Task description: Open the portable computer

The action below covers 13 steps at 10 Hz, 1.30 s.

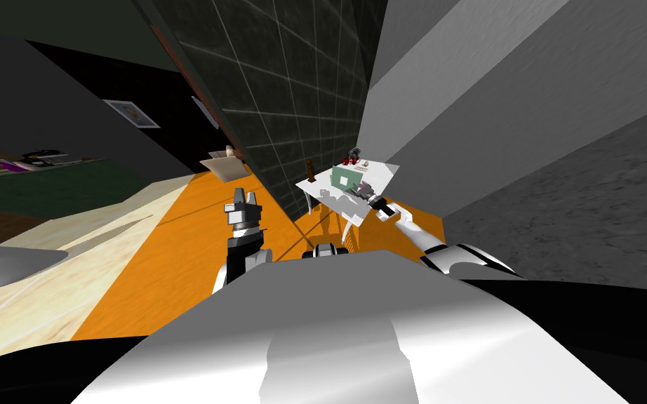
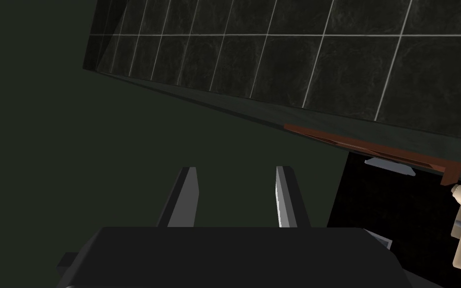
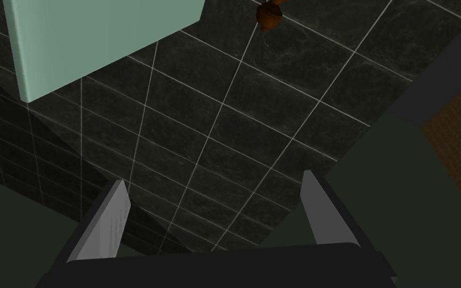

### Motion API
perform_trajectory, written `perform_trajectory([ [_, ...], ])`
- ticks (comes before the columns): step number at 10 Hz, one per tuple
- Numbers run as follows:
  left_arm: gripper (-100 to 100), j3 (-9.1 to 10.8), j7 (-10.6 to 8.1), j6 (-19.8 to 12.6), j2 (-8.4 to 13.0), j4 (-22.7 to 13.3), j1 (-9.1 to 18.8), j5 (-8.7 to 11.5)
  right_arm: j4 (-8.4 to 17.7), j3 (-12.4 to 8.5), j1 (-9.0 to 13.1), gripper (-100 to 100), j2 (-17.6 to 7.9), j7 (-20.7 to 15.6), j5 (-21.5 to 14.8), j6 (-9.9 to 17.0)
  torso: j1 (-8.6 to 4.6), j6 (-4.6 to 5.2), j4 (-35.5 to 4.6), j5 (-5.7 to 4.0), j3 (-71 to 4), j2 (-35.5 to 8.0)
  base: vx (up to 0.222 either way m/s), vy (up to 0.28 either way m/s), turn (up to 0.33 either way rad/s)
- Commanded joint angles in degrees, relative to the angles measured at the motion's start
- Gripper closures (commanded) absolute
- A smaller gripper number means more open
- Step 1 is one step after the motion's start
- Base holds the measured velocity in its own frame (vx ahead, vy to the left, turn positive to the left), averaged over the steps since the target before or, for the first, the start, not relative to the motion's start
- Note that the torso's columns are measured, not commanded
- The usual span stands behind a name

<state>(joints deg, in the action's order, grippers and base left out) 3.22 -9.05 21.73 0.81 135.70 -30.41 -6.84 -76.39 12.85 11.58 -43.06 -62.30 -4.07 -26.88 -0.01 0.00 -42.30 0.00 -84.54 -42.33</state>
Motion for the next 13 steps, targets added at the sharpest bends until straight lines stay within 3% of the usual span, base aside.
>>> perform_trajectory([
  [1, 0, 0.0, 0.0, 0.0, 0.0, 0.0, 0.0, 0.0, 4.0, 0.8, 2.1, -100, -1.6, -2.1, 0.1, 0.1, 0.01, 0.0, 0.0, 0.0, 0.0, 0.1, 0.052, 0.043, -0.004],
  [3, 0, 0.0, 0.0, 0.0, 0.0, 0.0, 0.0, 0.0, 8.6, 1.9, 4.8, -100, -4.2, -5.5, 0.2, 1.1, 0.0, 0.0, 0.0, 0.0, -0.1, 0.1, 0.079, 0.052, -0.012],
  [4, 0, 0.0, 0.0, 0.0, 0.0, 0.0, 0.0, 0.0, 8.7, 1.9, 4.8, -100, -4.2, -5.5, 0.2, 1.1, 0.04, 0.01, 0.0, 0.01, -0.1, 0.1, 0.063, 0.049, -0.006],
  [9, 0, 0.0, 0.0, 0.0, 0.0, 0.0, 0.0, 0.0, 17.0, 3.8, 9.6, -100, -9.2, -11.4, 0.4, 2.8, -0.03, 0.0, 0.0, -0.01, 0.0, 0.1, 0.074, 0.055, -0.009],
  [11, 0, 0.0, 0.0, 0.0, 0.0, 0.0, 0.0, 0.0, 18.8, 4.2, 10.6, -100, -10.4, -12.7, 0.4, 3.1, -0.02, 0.0, 0.0, -0.01, 0.0, 0.0, 0.046, 0.042, -0.007],
  [13, 0, 0.0, 0.0, 0.0, 0.0, 0.0, 0.0, 0.0, 17.8, 4.0, 10.1, -100, -10.1, -12.4, 0.4, 3.3, -0.07, 0.0, 0.0, -0.02, 0.0, -0.1, 0.008, 0.008, -0.001],
])
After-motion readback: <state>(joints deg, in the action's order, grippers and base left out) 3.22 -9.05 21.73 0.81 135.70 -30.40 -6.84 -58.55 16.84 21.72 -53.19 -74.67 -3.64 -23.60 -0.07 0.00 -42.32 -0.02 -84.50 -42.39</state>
